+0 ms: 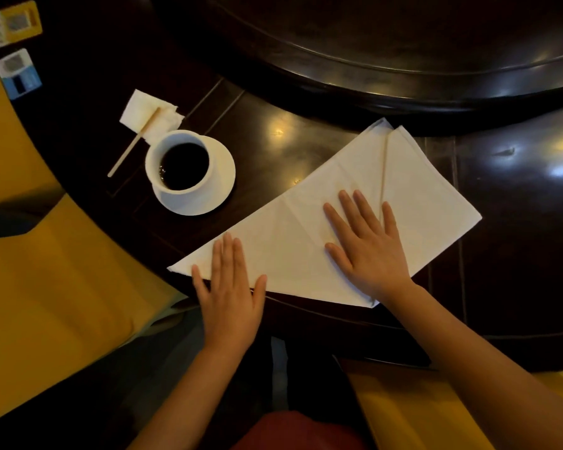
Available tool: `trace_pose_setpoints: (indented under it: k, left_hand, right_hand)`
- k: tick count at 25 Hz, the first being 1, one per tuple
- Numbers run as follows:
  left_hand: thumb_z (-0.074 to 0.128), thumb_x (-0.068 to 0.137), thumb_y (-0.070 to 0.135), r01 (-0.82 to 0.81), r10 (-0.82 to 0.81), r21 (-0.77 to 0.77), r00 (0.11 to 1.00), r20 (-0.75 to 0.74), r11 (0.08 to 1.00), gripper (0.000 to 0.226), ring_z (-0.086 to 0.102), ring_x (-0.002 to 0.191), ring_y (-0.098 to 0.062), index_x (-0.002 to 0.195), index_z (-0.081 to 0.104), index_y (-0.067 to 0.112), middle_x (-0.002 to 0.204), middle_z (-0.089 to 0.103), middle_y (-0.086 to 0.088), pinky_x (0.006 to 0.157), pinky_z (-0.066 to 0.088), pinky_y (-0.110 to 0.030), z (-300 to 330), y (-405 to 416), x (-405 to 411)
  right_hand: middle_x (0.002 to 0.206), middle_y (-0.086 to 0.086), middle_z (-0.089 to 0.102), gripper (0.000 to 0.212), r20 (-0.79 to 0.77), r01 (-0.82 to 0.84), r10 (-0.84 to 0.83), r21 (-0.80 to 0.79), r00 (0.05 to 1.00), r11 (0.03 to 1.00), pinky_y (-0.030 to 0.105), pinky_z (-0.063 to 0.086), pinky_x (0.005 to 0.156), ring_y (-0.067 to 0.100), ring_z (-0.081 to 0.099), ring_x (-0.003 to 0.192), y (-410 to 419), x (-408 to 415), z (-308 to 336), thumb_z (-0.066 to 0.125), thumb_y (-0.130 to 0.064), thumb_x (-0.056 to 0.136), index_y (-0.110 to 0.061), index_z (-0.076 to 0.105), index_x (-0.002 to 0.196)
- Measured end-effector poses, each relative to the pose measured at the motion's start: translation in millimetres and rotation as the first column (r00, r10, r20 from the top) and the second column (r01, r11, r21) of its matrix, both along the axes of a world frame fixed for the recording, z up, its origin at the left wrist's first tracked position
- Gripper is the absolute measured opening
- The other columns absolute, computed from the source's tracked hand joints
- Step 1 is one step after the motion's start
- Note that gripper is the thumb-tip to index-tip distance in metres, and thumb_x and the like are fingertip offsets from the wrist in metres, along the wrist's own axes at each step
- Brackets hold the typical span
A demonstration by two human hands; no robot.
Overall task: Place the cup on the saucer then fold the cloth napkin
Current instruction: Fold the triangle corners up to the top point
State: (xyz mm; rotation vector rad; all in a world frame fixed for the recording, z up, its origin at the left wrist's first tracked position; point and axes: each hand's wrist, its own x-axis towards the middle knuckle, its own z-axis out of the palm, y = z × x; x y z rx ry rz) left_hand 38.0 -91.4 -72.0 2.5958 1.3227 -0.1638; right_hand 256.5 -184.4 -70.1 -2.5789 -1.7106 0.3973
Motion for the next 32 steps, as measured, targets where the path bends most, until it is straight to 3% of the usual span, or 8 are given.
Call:
trace_pose_setpoints:
  k: [3,6,9,14,17,22,26,32]
  left_hand:
    - [0.023,0.094,0.048,-0.096,0.096,0.005,0.995,0.016,0.995,0.069,0.011,0.142,-0.026,0.147,0.011,0.005,0.155,0.012,-0.013,0.109,0.009,-0.055,1,13,-20]
    - [0.043,0.095,0.04,-0.191,0.19,0.005,0.98,0.057,0.982,0.062,0.029,0.136,-0.034,0.142,0.029,0.002,0.148,0.033,-0.02,0.104,0.024,-0.058,12,26,-32]
    - [0.065,0.085,0.018,-0.17,0.166,0.008,0.974,0.157,0.985,0.047,0.051,0.106,-0.035,0.127,0.051,0.003,0.117,0.054,-0.022,0.078,0.047,-0.042,25,45,-40]
    - [0.065,0.086,0.015,-0.323,0.408,-0.367,0.895,0.181,0.872,0.023,0.057,0.086,-0.017,0.106,0.057,0.009,0.097,0.058,-0.002,0.062,0.045,-0.018,39,75,-40]
    - [0.063,0.086,0.012,-0.34,0.536,-0.557,0.812,0.233,0.757,0.008,0.058,0.083,-0.011,0.091,0.061,0.017,0.086,0.06,0.007,0.063,0.046,-0.021,56,85,-41]
    - [0.061,0.085,0.007,-0.209,0.717,-0.779,0.578,0.39,0.591,0.018,0.065,0.079,-0.006,0.085,0.064,0.024,0.078,0.07,0.01,0.066,0.05,-0.018,101,73,-11]
    - [0.063,0.084,0.007,-0.077,0.69,-0.84,0.614,0.384,0.537,0.016,0.068,0.078,-0.005,0.087,0.067,0.023,0.077,0.073,0.011,0.066,0.053,-0.016,119,49,27]
    - [0.064,0.084,0.015,-0.01,0.667,-0.898,0.674,0.318,0.439,0.02,0.069,0.088,-0.011,0.103,0.07,0.014,0.091,0.074,0.003,0.075,0.055,-0.023,118,31,63]
  right_hand:
    - [0.157,-0.001,-0.004,0.063,-0.004,0.005,-0.005,-0.01,1.0,1.0,0.046,-0.007,0.114,0.019,-0.01,0.143,0,-1,1,0.005,-0.059,0.092,-0.03,-0.002,0.148]
    - [0.157,-0.001,-0.004,0.063,-0.014,0.011,-0.011,-0.011,1.0,1.0,0.048,-0.006,0.115,0.018,-0.01,0.143,1,-1,1,0.008,-0.058,0.092,-0.03,-0.001,0.148]
    - [0.157,0.0,-0.004,0.063,-0.019,0.013,-0.013,-0.005,1.0,1.0,0.051,-0.003,0.115,0.019,-0.01,0.143,1,-1,1,0.012,-0.057,0.093,-0.03,-0.002,0.148]
    - [0.158,0.0,-0.003,0.063,-0.016,-0.002,0.002,0.0,1.0,1.0,0.052,-0.002,0.115,0.02,-0.01,0.143,2,-1,-1,0.014,-0.056,0.093,-0.03,-0.001,0.148]
    - [0.158,0.002,0.0,0.063,-0.034,0.001,0.0,0.03,0.999,1.0,0.052,-0.003,0.115,0.021,-0.008,0.144,1,0,-3,0.011,-0.057,0.093,-0.029,0.003,0.148]
    - [0.151,0.01,0.03,0.054,-0.251,0.101,-0.016,0.332,0.968,0.938,0.05,0.011,0.114,0.024,0.012,0.143,14,-23,34,0.03,-0.05,0.093,-0.024,0.031,0.141]
    - [0.118,0.008,0.061,0.042,-0.377,0.115,0.121,0.546,0.918,0.83,0.034,0.045,0.088,0.016,0.048,0.11,32,-55,75,0.054,-0.042,0.085,-0.019,0.05,0.12]
    - [0.088,0.004,0.066,0.018,-0.494,0.28,0.062,0.586,0.867,0.761,0.024,0.049,0.069,0.009,0.054,0.082,24,-41,73,0.059,-0.031,0.083,-0.014,0.062,0.091]
